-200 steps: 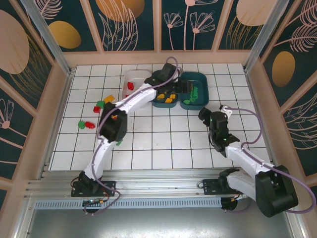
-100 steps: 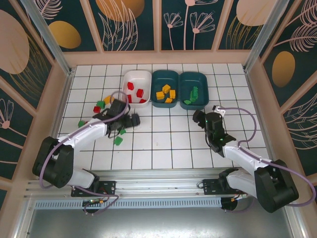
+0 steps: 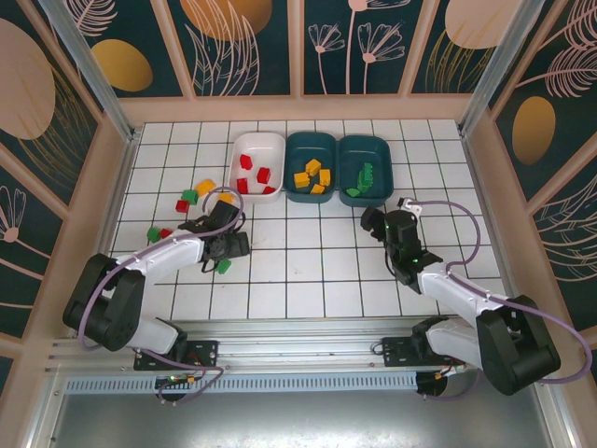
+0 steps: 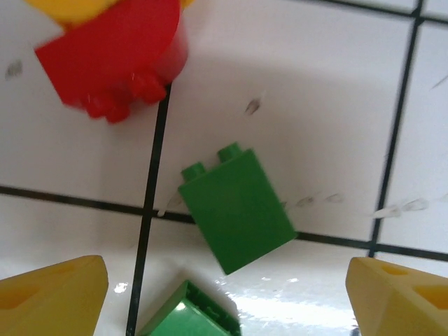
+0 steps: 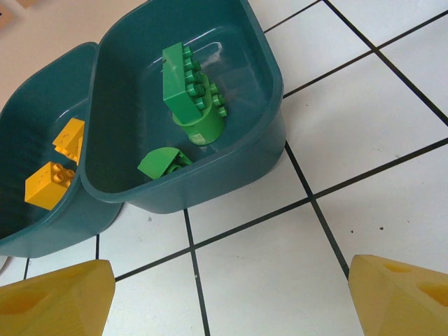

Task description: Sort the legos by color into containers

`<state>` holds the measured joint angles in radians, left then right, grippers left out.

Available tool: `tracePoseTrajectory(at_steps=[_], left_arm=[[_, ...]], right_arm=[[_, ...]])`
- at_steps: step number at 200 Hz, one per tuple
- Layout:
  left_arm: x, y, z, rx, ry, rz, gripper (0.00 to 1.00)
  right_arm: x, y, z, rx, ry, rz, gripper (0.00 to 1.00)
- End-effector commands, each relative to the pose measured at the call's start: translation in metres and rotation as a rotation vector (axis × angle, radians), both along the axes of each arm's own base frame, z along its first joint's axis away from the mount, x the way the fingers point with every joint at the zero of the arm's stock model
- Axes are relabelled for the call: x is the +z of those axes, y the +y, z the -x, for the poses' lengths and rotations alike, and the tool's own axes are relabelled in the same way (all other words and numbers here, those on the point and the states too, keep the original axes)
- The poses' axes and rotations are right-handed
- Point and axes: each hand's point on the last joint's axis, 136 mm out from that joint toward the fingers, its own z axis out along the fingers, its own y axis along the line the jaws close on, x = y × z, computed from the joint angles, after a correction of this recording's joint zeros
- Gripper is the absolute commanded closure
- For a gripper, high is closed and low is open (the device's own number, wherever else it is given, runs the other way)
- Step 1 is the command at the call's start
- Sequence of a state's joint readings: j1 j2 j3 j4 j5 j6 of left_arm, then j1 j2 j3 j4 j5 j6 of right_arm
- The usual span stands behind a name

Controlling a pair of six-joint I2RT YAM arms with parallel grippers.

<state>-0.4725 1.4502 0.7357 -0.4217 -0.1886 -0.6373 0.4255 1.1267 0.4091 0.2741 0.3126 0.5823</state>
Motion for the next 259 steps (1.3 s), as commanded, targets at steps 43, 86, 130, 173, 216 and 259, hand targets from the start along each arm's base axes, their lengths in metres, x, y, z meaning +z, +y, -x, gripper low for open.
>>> tracePoseTrajectory(at_steps=[43, 86, 130, 173, 216, 259], left_arm=[[-0.02, 0.002, 0.035, 0.012, 0.122, 0.019, 0.2], [-0.016, -0.023, 0.045, -0.047, 0.143, 0.041, 0.25], [-0.007, -0.023, 0.04, -0.048, 0.119, 0.001, 0.26], [-0.019, -0.007, 0.04, -0.009, 0.136, -0.097, 0.3], [-0.028, -0.005, 0.038, -0.003, 0.143, -0.124, 0.55], [-0.012, -0.024, 0.024, -0.034, 0.107, -0.056, 0.74]], right_arm=[[0.013, 0.009, -0.011, 0.016, -0.035, -0.019, 0.13], [0.008, 0.011, -0.013, 0.022, -0.018, -0.02, 0.13], [0.006, 0.013, -0.013, 0.027, -0.011, -0.02, 0.13], [0.007, 0.013, -0.013, 0.027, -0.011, -0.017, 0.13], [0.007, 0.013, -0.013, 0.032, -0.01, -0.016, 0.13], [0.008, 0.014, -0.013, 0.036, -0.011, -0.016, 0.13]])
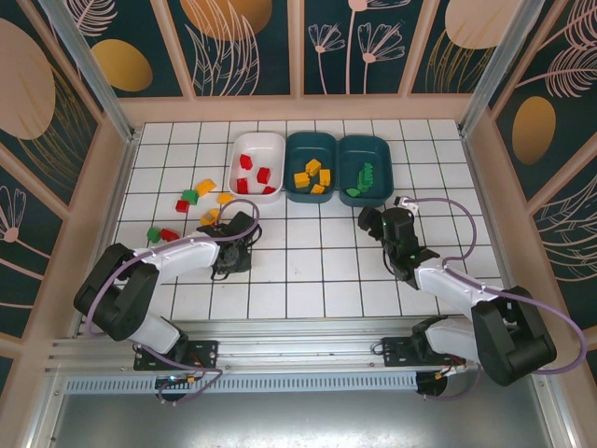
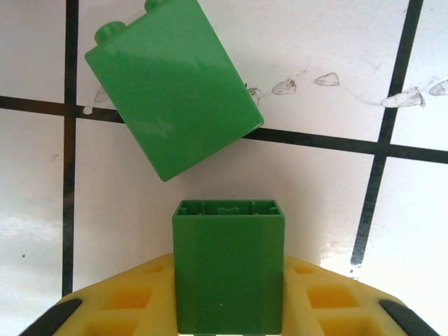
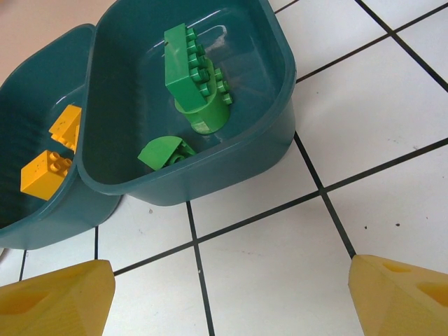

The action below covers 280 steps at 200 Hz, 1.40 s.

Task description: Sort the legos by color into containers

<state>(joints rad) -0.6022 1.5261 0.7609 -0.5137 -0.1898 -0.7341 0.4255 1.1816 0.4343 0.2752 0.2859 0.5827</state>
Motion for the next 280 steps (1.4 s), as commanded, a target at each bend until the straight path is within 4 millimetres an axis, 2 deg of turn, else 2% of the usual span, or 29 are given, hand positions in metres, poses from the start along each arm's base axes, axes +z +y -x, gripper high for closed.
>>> tracePoseTrajectory(at_steps=[1, 17, 36, 38, 62, 67, 77, 90, 113, 143, 169, 209, 224, 246, 275, 280], left_arm=[[0.008, -0.001, -0.009, 0.001, -0.014, -0.011, 0.74], [0.023, -0.02, -0.021, -0.027, -0.05, 0.04, 0.77], [0.044, -0.058, -0.043, -0.094, -0.101, 0.113, 0.78], [0.051, -0.066, -0.05, -0.104, -0.122, 0.138, 0.78], [0.087, -0.15, -0.094, -0.242, -0.231, 0.383, 0.79], [0.087, -0.167, -0.104, -0.275, -0.24, 0.404, 0.8], [0.097, -0.192, -0.123, -0.325, -0.28, 0.417, 0.79], [0.112, -0.22, -0.15, -0.377, -0.342, 0.428, 0.79], [0.12, -0.264, -0.184, -0.443, -0.376, 0.483, 0.79], [0.122, -0.314, -0.208, -0.533, -0.378, 0.566, 0.77], [0.114, -0.337, -0.218, -0.565, -0.358, 0.611, 0.73], [0.108, -0.344, -0.222, -0.568, -0.359, 0.618, 0.72], [0.105, -0.344, -0.224, -0.571, -0.366, 0.592, 0.69], [0.105, -0.347, -0.225, -0.585, -0.374, 0.589, 0.59], [0.115, -0.349, -0.229, -0.588, -0.396, 0.58, 0.29], [0.117, -0.348, -0.229, -0.588, -0.402, 0.579, 0.26]], right_arm=[[0.015, 0.007, -0.009, 0.012, -0.043, -0.016, 0.13], [0.015, 0.009, -0.009, 0.025, -0.043, -0.021, 0.13], [0.014, 0.011, -0.009, 0.032, -0.042, -0.027, 0.13], [0.014, 0.011, -0.009, 0.03, -0.042, -0.027, 0.13], [0.021, -0.005, -0.004, -0.043, -0.076, -0.006, 0.14], [0.024, -0.011, -0.002, -0.068, -0.09, -0.001, 0.14], [0.026, -0.024, 0.001, -0.125, -0.103, 0.016, 0.13], [0.028, -0.031, 0.002, -0.151, -0.104, 0.015, 0.12], [0.024, -0.035, 0.002, -0.173, -0.087, 0.011, 0.12], [0.015, -0.045, 0.002, -0.215, -0.05, -0.008, 0.11], [0.012, -0.044, 0.0, -0.204, -0.039, -0.033, 0.11], [0.013, -0.031, -0.002, -0.135, -0.053, -0.066, 0.11], [0.012, -0.028, -0.003, -0.12, -0.05, -0.07, 0.11], [0.01, -0.024, -0.005, -0.103, -0.04, -0.071, 0.11], [0.01, -0.022, -0.005, -0.091, -0.039, -0.07, 0.11], [0.011, -0.022, -0.006, -0.09, -0.041, -0.069, 0.11]])
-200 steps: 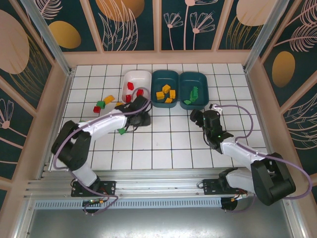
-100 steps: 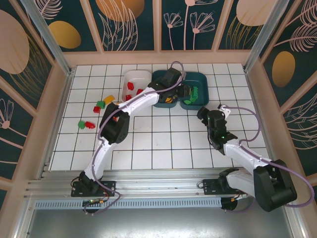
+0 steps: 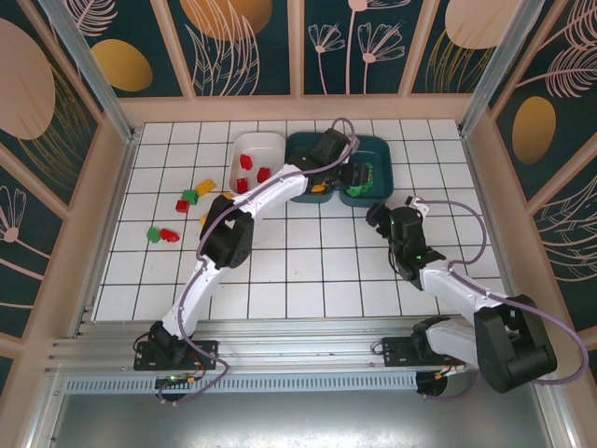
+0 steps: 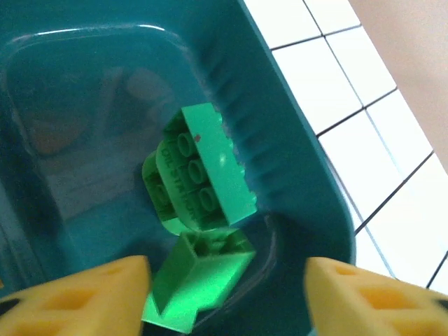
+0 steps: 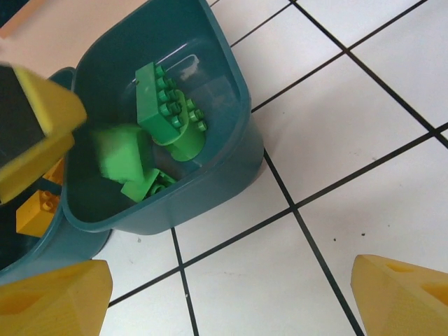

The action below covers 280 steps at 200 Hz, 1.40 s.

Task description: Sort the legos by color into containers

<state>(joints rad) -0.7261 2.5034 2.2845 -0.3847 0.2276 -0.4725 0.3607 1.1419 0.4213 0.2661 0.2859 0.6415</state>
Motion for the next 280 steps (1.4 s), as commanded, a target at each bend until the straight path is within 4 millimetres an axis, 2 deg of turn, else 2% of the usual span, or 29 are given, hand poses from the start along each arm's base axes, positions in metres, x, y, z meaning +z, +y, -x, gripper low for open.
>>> tracePoseTrajectory(at_steps=[1, 16, 28, 32, 35, 38, 45, 49, 50, 51, 67, 71, 74, 96, 99, 102, 108, 124, 145, 154, 185, 235, 253, 255, 260, 280], left_arm=[[0.007, -0.004, 0.0, -0.014, -0.02, -0.009, 0.26], [0.02, -0.001, -0.001, -0.001, -0.046, -0.013, 0.24], [0.04, 0.009, -0.004, 0.029, -0.079, -0.024, 0.25], [0.045, 0.014, -0.005, 0.044, -0.087, -0.027, 0.26], [0.056, 0.019, -0.006, 0.058, -0.101, -0.019, 0.26], [0.056, 0.025, -0.007, 0.071, -0.104, -0.022, 0.26], [0.071, 0.042, -0.007, 0.11, -0.116, -0.002, 0.26], [0.071, 0.055, -0.007, 0.137, -0.109, 0.001, 0.26], [0.081, 0.056, -0.009, 0.143, -0.123, 0.018, 0.26], [0.071, 0.062, -0.006, 0.149, -0.105, 0.004, 0.26], [0.082, 0.134, -0.01, 0.309, -0.083, 0.057, 0.26], [0.073, 0.156, -0.009, 0.357, -0.062, 0.049, 0.26], [0.078, 0.171, -0.008, 0.391, -0.065, 0.053, 0.26], [0.052, 0.278, 0.013, 0.62, -0.009, -0.004, 0.25], [0.039, 0.29, 0.017, 0.646, 0.014, -0.027, 0.25], [0.046, 0.301, 0.022, 0.668, 0.003, -0.022, 0.25], [0.038, 0.324, 0.031, 0.709, 0.017, -0.041, 0.24], [0.006, 0.364, 0.055, 0.792, 0.089, -0.098, 0.22], [-0.03, 0.383, 0.081, 0.831, 0.173, -0.156, 0.16], [-0.038, 0.389, 0.085, 0.845, 0.178, -0.182, 0.13], [-0.061, 0.402, 0.091, 0.872, 0.205, -0.271, 0.13], [-0.081, 0.418, 0.083, 0.926, 0.243, -0.331, 0.12], [-0.081, 0.425, 0.081, 0.953, 0.248, -0.337, 0.13], [-0.089, 0.426, 0.083, 0.953, 0.266, -0.35, 0.13], [-0.092, 0.427, 0.084, 0.957, 0.275, -0.353, 0.13], [-0.09, 0.43, 0.084, 0.966, 0.271, -0.353, 0.13]], right_arm=[[0.006, 0.001, -0.004, 0.003, -0.029, -0.01, 0.11], [0.007, 0.0, -0.003, 0.0, -0.032, -0.005, 0.11], [0.007, -0.002, -0.003, -0.005, -0.036, 0.004, 0.11], [0.008, -0.002, -0.003, -0.006, -0.037, 0.006, 0.11], [0.008, -0.003, -0.003, -0.008, -0.037, 0.007, 0.11], [0.008, -0.003, -0.003, -0.008, -0.038, 0.008, 0.11], [0.009, -0.002, -0.003, -0.001, -0.043, 0.009, 0.11], [0.009, -0.001, -0.003, 0.003, -0.043, 0.009, 0.11], [0.01, 0.0, -0.003, 0.004, -0.045, 0.009, 0.11], [0.01, 0.0, -0.003, 0.006, -0.047, 0.008, 0.11], [0.014, 0.008, -0.002, 0.041, -0.063, 0.008, 0.12], [0.015, 0.011, -0.002, 0.052, -0.068, 0.01, 0.12], [0.017, 0.013, -0.002, 0.061, -0.074, 0.01, 0.12], [0.025, 0.039, -0.001, 0.157, -0.109, 0.044, 0.13], [0.027, 0.044, -0.001, 0.17, -0.114, 0.054, 0.13], [0.027, 0.046, -0.001, 0.175, -0.114, 0.062, 0.13], [0.028, 0.052, -0.001, 0.19, -0.117, 0.082, 0.13], [0.026, 0.063, -0.002, 0.213, -0.109, 0.116, 0.13], [0.02, 0.068, -0.005, 0.229, -0.085, 0.116, 0.13], [0.017, 0.07, -0.005, 0.233, -0.075, 0.115, 0.13], [0.015, 0.07, -0.006, 0.235, -0.065, 0.12, 0.13], [0.018, 0.068, -0.006, 0.229, -0.072, 0.129, 0.12], [0.018, 0.067, -0.006, 0.228, -0.072, 0.133, 0.12], [0.018, 0.067, -0.006, 0.228, -0.071, 0.133, 0.12], [0.018, 0.067, -0.006, 0.227, -0.072, 0.135, 0.12], [0.017, 0.067, -0.006, 0.224, -0.068, 0.141, 0.12]])
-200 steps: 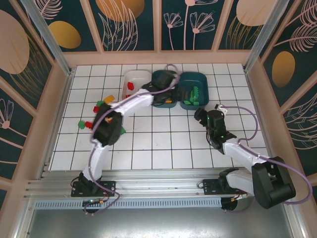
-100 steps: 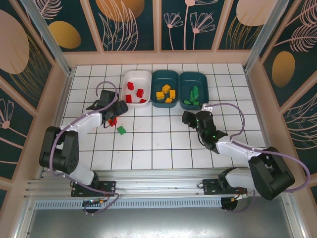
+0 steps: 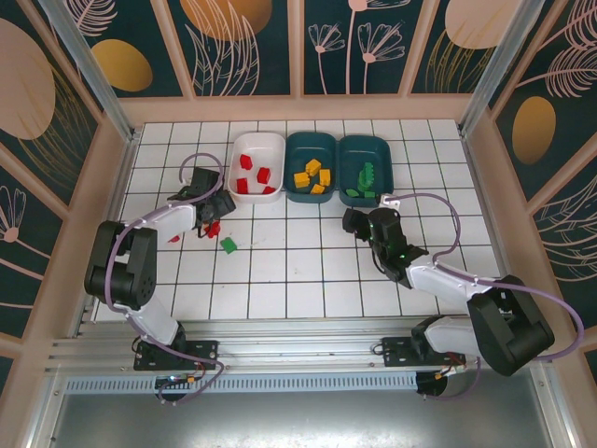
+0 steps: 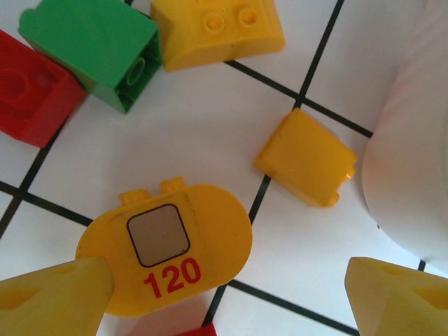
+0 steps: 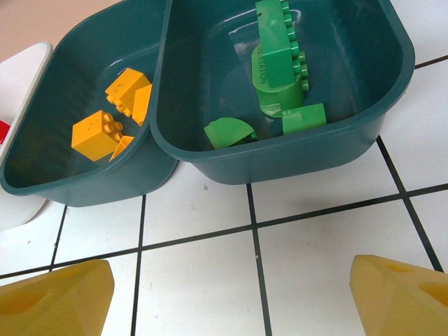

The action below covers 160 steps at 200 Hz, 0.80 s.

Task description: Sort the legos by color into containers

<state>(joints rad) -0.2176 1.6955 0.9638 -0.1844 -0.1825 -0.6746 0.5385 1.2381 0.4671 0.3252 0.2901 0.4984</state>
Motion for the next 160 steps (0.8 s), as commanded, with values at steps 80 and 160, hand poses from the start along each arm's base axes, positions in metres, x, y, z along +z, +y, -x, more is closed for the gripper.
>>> tracePoseTrajectory(at_steps=[80, 160], left_arm=[[0.027, 0.018, 0.013, 0.073, -0.013, -0.016, 0.1], [0.001, 0.039, 0.017, 0.189, 0.046, -0.064, 0.1]], right_arm=[[0.011, 0.002, -0.01, -0.013, -0.029, 0.017, 0.11], [0.002, 0.005, -0.014, -0.005, 0.006, 0.048, 0.09]])
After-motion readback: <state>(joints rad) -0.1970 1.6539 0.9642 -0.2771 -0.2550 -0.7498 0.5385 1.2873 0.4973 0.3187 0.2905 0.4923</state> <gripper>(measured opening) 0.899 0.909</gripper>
